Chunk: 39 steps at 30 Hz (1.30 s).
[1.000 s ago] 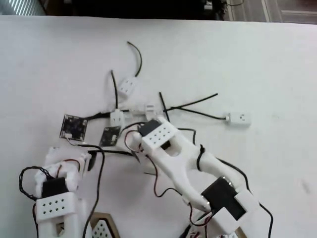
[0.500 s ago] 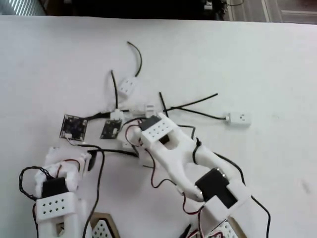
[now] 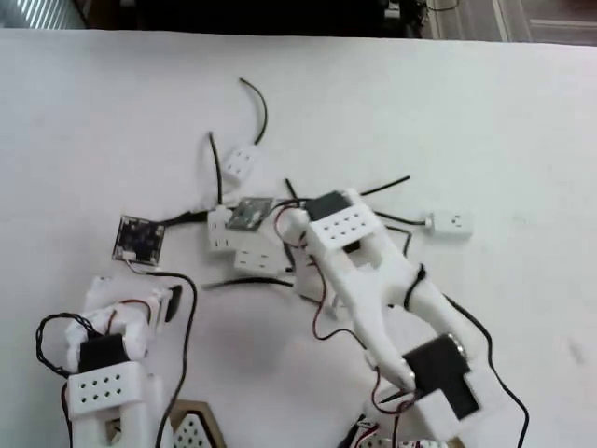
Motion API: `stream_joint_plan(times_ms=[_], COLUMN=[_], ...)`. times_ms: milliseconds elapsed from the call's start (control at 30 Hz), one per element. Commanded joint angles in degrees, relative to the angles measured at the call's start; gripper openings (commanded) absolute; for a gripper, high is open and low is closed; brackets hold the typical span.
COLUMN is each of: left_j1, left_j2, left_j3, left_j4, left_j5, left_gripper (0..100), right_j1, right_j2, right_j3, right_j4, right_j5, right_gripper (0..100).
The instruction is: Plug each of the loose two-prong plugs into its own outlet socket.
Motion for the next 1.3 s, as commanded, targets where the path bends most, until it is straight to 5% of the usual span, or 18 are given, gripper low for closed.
stream_joint_plan(times_ms=[0, 300, 433, 633, 933, 1267], left_j1=[-0.1, -0.1, -0.1, -0.1, -0.1, -0.1], left_j2=[-0.5, -0.5, -0.5, -0.5, -0.5, -0.5], left_j3=[-2.4, -2.4, -2.4, -2.4, -2.4, -2.4], left_j4=[-0.4, -0.4, -0.4, -0.4, -0.4, -0.4], left_j5=[0.3, 0.4, 0.4, 0.4, 0.4, 0.4], left_gripper=[29, 29, 29, 29, 29, 29], right_j1=[5.0, 18.3, 14.8, 4.3, 2.6, 2.6], right_j2=[-9.9, -24.7, -23.3, -17.9, -0.2, 2.4], right_j3=[-2.2, -1.5, -0.3, -0.3, -0.4, -1.8], right_j4=[2.3, 4.4, 7.1, 10.2, 6.6, 7.2], right_j5=[0.2, 0.2, 0.2, -0.2, -0.3, -0.4], right_gripper=[1.8, 1.8, 4.1, 26.9, 20.4, 14.2])
